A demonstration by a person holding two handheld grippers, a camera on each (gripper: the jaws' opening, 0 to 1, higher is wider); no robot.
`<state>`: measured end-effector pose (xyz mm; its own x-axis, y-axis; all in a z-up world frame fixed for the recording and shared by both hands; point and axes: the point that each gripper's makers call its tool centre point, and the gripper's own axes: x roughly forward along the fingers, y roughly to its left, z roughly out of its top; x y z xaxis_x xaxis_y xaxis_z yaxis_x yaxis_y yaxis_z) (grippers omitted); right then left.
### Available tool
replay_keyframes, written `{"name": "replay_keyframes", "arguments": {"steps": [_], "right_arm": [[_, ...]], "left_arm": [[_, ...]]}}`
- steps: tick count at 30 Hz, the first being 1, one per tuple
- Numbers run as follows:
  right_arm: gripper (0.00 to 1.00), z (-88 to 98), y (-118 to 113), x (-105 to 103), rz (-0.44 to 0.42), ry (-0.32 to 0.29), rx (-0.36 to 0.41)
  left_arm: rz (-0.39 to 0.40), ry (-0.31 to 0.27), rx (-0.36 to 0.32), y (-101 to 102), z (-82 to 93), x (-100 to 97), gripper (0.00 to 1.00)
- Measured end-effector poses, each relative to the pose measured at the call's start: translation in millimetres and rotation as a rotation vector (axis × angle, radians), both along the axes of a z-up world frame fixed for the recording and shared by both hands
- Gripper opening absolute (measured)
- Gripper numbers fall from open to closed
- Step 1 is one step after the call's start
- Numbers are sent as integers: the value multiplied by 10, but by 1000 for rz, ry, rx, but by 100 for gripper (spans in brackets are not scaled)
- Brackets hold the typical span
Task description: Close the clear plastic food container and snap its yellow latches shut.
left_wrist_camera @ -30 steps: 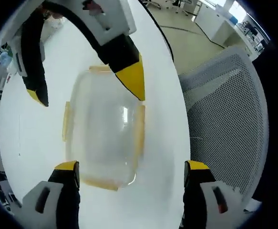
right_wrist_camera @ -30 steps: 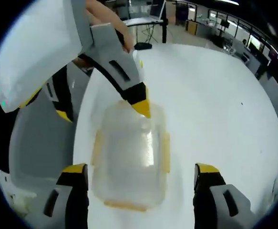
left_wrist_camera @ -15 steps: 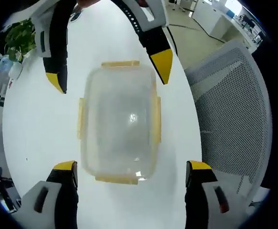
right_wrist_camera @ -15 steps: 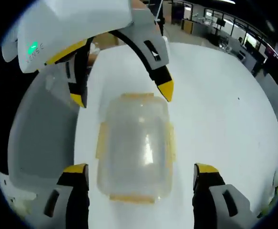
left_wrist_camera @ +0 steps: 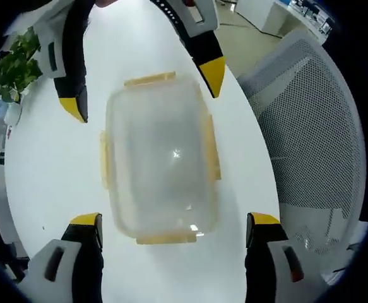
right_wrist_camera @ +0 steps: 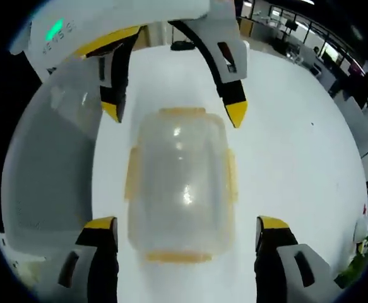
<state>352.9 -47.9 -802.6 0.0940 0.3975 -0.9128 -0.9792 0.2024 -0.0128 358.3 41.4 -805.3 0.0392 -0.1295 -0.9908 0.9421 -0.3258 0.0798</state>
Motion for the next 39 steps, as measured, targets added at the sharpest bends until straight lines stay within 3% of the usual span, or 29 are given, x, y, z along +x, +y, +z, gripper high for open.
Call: {"name": "replay_keyframes", "arguments": {"steps": [23,39], "right_arm": [[87,-140,8,-21,-3,-14,-25],[89,-205,56,-29,23,-55,55]], "left_arm": [[1,14,-26,-19,-181,27,91],[27,8,-122,-59,-288,52,91]]}}
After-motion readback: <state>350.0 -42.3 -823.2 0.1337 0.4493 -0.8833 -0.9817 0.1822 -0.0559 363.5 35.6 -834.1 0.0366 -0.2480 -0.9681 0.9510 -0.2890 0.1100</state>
